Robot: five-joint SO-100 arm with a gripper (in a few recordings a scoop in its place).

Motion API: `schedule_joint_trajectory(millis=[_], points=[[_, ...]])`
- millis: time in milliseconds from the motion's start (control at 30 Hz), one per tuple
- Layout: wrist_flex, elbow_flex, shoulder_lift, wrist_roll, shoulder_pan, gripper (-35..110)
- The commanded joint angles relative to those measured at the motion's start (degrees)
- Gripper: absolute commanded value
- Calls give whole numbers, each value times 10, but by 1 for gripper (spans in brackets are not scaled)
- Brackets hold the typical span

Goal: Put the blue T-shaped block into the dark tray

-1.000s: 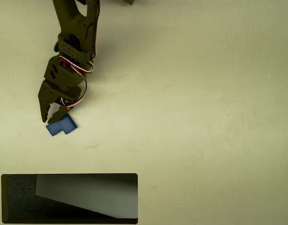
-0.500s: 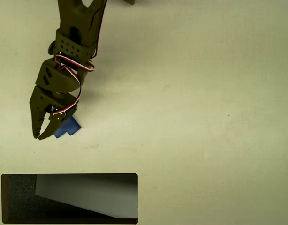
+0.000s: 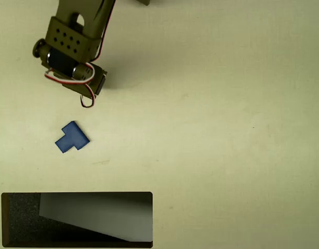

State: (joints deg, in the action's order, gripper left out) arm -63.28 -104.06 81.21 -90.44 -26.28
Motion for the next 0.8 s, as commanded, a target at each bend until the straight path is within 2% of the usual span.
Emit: schedule_joint_trajectory(millis=[0, 200, 767], points=[[-39, 69, -50, 6, -11, 0], [-33, 203, -150, 29, -4, 0], [146, 465, -341, 61, 19, 0]])
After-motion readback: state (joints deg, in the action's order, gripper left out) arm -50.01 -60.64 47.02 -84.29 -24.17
